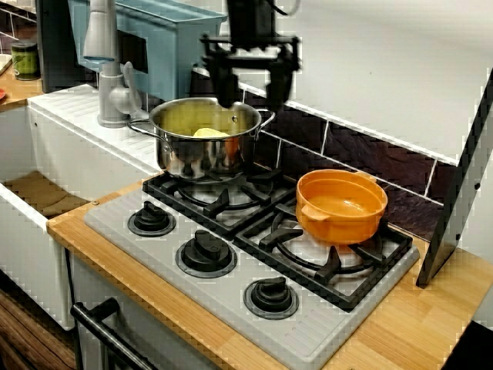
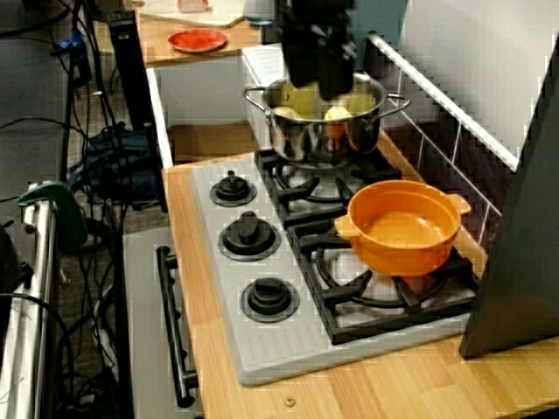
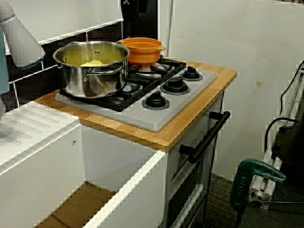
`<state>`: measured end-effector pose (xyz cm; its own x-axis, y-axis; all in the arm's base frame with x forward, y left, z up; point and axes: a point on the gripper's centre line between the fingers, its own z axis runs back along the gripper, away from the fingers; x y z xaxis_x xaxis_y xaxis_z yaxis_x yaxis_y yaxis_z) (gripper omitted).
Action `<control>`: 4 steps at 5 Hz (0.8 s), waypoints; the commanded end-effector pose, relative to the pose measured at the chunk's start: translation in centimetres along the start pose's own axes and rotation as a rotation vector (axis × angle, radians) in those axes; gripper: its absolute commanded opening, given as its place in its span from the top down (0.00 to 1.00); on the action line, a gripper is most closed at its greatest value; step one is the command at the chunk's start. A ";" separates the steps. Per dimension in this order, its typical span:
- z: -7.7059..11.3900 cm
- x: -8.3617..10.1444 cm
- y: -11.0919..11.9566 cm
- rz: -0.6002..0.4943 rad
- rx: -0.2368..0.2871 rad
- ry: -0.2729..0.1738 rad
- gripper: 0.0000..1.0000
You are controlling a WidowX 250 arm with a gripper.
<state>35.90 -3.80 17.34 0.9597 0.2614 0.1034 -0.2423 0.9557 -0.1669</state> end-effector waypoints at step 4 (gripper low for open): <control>1.7 0.7 5.6 0.458 0.029 -0.225 0.00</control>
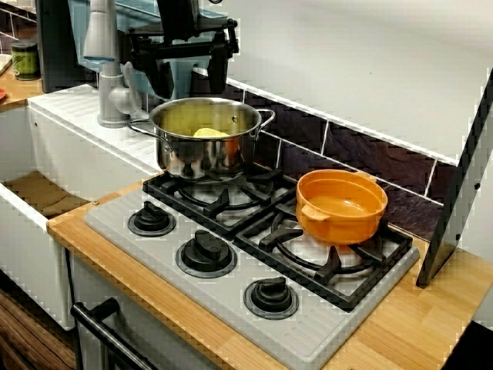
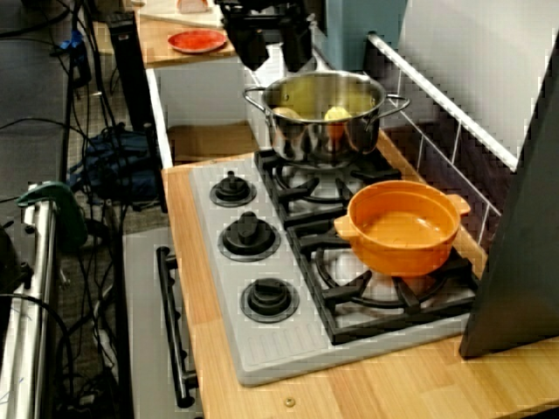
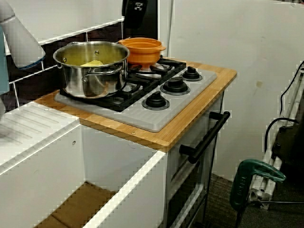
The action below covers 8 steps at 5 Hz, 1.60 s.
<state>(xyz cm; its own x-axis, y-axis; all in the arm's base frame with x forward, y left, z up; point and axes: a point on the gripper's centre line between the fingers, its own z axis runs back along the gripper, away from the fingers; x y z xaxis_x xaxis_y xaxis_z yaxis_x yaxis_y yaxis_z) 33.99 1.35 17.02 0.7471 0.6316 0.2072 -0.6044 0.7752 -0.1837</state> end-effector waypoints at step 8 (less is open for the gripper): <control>-3.2 4.3 -1.6 0.206 0.032 -0.014 0.00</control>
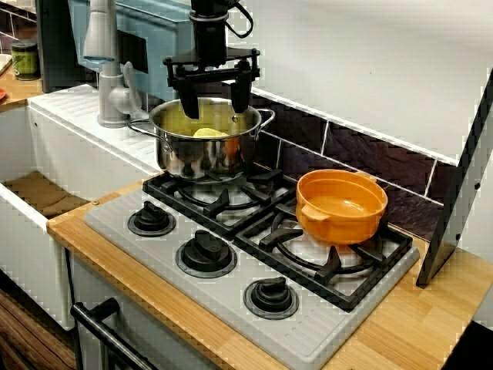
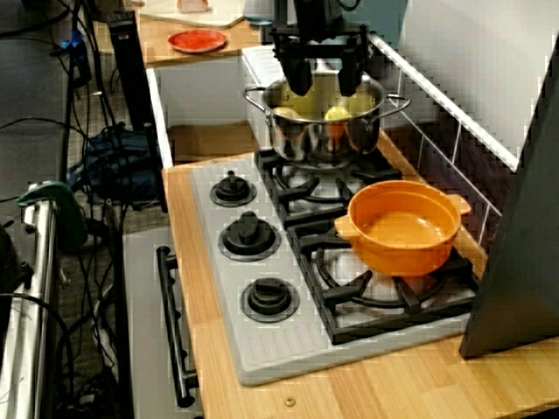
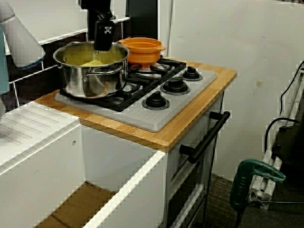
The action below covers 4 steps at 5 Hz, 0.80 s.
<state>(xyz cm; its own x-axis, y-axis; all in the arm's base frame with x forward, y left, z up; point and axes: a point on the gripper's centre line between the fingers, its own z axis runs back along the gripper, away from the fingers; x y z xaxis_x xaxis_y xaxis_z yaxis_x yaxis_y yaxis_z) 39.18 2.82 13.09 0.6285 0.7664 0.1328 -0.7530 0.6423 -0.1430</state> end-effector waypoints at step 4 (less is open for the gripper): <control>0.6 -0.3 -0.4 0.041 -0.027 -0.063 0.00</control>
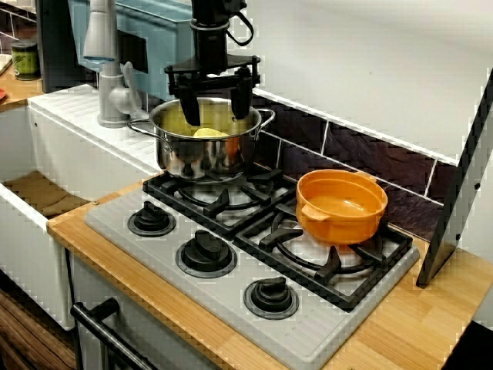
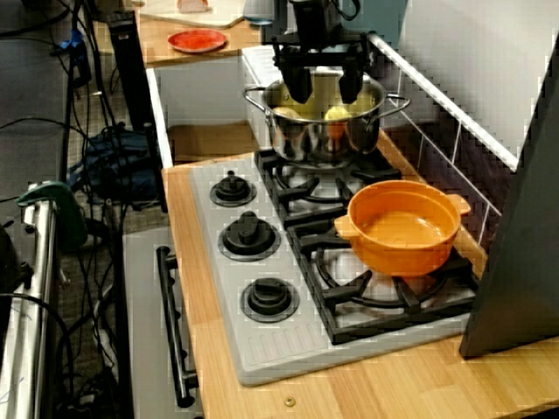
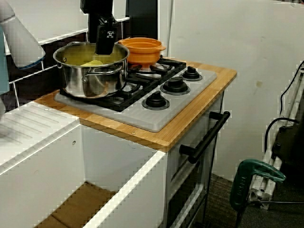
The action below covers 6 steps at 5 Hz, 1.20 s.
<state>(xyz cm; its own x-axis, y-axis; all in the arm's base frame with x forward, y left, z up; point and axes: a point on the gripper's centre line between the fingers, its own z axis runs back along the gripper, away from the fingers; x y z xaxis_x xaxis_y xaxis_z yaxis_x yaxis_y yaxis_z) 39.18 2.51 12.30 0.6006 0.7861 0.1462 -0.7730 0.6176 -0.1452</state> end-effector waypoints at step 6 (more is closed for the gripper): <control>-0.8 1.8 0.6 0.303 -0.035 0.096 0.00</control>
<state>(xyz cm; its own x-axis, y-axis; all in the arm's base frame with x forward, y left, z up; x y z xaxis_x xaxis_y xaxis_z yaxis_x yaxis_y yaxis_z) 39.93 4.56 9.74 0.3615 0.9318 -0.0318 -0.9229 0.3528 -0.1544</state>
